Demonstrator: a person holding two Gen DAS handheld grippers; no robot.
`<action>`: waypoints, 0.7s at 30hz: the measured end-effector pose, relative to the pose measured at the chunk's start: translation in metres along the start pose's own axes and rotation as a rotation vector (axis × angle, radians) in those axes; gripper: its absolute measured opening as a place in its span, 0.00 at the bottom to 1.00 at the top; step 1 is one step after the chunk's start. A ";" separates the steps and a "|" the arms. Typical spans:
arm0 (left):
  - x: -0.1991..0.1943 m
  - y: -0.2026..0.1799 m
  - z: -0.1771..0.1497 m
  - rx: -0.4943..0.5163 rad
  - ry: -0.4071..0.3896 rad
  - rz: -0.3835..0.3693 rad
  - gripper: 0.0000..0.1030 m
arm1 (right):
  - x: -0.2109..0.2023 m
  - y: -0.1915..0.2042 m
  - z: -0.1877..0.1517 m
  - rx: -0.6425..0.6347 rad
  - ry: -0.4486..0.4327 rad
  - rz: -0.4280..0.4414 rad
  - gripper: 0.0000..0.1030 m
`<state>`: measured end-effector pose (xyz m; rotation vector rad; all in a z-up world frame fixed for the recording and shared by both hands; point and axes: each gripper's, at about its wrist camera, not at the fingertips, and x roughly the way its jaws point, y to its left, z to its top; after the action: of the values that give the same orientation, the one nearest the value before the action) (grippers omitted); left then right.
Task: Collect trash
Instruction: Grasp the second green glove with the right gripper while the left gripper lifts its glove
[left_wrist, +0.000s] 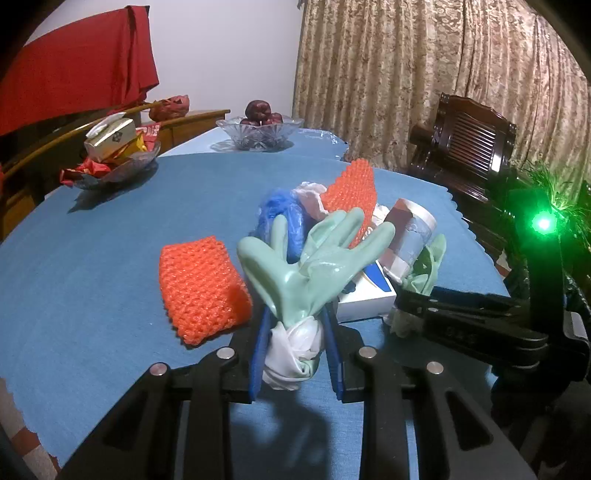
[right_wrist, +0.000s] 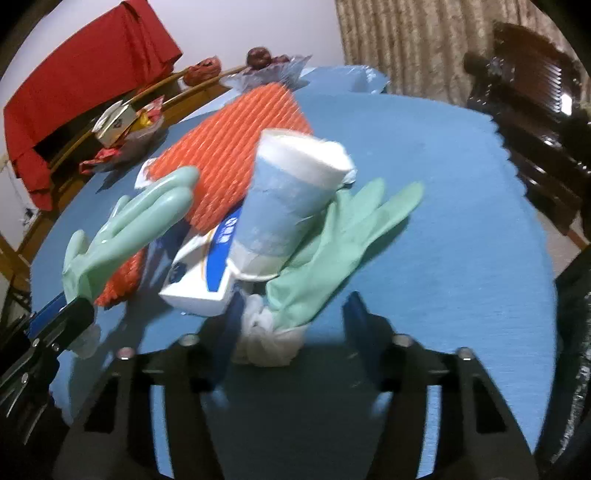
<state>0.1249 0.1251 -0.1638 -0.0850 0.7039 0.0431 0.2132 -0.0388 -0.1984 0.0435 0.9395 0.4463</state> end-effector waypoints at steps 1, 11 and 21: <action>0.000 0.000 0.000 0.001 -0.001 -0.001 0.27 | -0.001 0.002 0.001 -0.009 -0.002 -0.002 0.34; -0.009 -0.013 0.005 0.021 -0.021 -0.014 0.27 | -0.041 -0.009 -0.003 -0.001 -0.035 -0.011 0.24; -0.035 -0.045 0.020 0.045 -0.080 -0.071 0.27 | -0.109 -0.034 -0.006 0.052 -0.140 -0.051 0.23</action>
<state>0.1144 0.0822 -0.1234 -0.0645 0.6215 -0.0372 0.1652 -0.1125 -0.1262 0.0971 0.8123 0.3670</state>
